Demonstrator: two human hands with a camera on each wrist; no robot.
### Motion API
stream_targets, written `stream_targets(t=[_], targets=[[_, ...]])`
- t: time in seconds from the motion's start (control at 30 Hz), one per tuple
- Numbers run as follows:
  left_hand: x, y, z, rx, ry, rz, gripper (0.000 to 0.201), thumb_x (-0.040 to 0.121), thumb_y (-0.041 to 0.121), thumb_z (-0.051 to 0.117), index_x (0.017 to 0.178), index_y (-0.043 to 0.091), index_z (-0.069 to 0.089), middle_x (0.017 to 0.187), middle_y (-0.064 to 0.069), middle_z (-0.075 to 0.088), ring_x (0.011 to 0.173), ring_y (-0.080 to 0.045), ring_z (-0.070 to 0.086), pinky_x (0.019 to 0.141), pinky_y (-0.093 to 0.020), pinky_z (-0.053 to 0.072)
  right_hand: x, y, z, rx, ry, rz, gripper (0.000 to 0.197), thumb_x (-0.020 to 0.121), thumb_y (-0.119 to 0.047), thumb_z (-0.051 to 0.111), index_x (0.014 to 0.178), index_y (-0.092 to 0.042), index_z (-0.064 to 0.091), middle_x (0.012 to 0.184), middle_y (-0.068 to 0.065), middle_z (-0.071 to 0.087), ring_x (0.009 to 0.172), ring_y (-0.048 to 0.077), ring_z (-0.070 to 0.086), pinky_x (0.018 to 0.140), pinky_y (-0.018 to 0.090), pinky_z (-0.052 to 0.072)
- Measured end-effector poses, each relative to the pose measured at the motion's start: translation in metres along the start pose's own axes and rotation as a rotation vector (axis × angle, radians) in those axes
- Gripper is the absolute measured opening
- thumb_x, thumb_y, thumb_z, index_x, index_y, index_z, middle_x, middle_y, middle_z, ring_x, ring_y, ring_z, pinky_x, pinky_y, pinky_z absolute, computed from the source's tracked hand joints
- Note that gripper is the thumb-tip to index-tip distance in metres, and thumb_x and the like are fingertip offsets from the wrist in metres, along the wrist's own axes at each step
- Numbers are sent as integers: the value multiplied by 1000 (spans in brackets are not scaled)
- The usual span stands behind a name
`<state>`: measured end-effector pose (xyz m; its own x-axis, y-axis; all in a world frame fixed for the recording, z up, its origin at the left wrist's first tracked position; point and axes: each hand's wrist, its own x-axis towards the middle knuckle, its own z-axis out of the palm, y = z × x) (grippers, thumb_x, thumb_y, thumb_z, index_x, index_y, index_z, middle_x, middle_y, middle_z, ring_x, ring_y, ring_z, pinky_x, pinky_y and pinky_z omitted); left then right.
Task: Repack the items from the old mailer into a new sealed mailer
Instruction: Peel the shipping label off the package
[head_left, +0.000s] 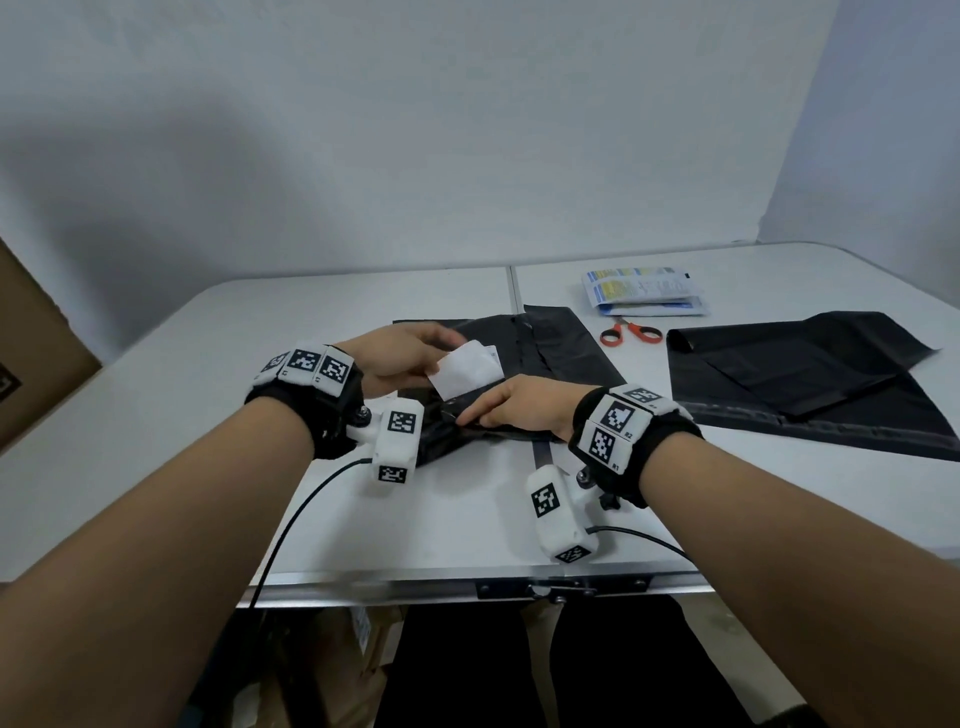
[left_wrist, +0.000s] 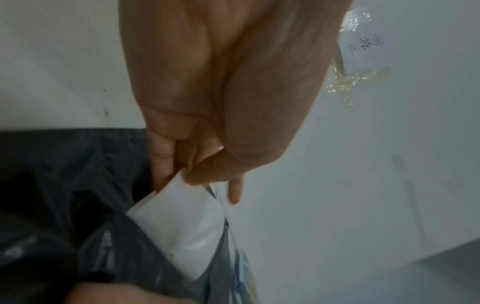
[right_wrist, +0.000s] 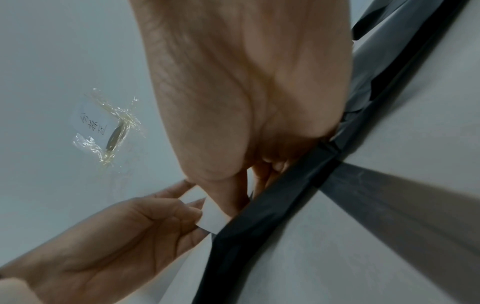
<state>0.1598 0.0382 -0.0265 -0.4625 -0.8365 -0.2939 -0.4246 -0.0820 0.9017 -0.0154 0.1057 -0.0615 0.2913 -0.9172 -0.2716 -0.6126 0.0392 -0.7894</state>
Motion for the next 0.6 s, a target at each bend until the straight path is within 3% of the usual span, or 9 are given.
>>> stream_targets(t=[0.1,0.23,0.27,0.33,0.4,0.47,0.5,0.57,0.6], targets=[[-3,3,4,140,54,81,48,80,-18,35,94,21,59,95,-3,67,70,-9,57,56,-14,47,0,-1,-1,-30,-11,-3,29,91,-8,54,114,-17,71,102,-6,64,100,6,53,107,22,38],[2,8,14,256,155,67,18,87,1,49,90,11,64,84,-5,58,60,-10,49,50,-11,43,-2,-2,-1,-45,-18,-1,31,91,-9,53,115,-19,70,102,-6,62,101,7,52,107,23,37],[2,9,16,278,167,68,9,88,10,57,95,10,63,83,-2,59,61,-9,51,52,-12,44,-3,-2,0,-44,-18,-5,31,91,-8,53,115,-19,70,103,-6,62,102,7,51,107,23,37],[4,9,20,368,182,83,29,84,26,69,105,12,57,87,2,62,67,-8,55,59,-17,44,-4,-3,0,-42,-15,-11,32,91,-8,52,116,-18,69,110,-2,65,104,7,52,107,22,37],[7,8,26,480,198,81,44,80,29,74,113,15,50,90,5,58,76,-11,56,64,-20,46,-5,-3,1,-48,-20,-21,32,91,-7,52,116,-18,70,118,2,66,106,9,53,107,23,38],[11,6,29,564,246,46,48,79,30,74,118,17,51,97,3,56,92,-16,56,82,-26,48,-4,-1,1,-39,5,-35,31,90,-6,53,113,-15,71,110,7,68,99,12,56,100,23,42],[13,5,29,574,260,19,42,79,30,74,115,16,56,99,2,56,96,-18,56,86,-28,46,-4,0,0,-2,42,-46,29,90,-4,53,111,-11,72,102,9,68,92,13,56,93,23,45],[15,3,29,528,239,-26,19,81,31,72,88,16,62,85,-2,55,82,-19,53,72,-28,42,-5,4,-5,78,160,-64,27,89,-1,52,105,-5,73,96,13,69,83,13,59,82,20,48],[15,1,29,490,219,-50,21,81,31,71,74,16,59,76,-2,52,72,-19,47,64,-28,37,-5,5,-9,23,231,-72,26,89,-2,52,104,-7,73,99,12,71,86,13,62,82,18,49]])
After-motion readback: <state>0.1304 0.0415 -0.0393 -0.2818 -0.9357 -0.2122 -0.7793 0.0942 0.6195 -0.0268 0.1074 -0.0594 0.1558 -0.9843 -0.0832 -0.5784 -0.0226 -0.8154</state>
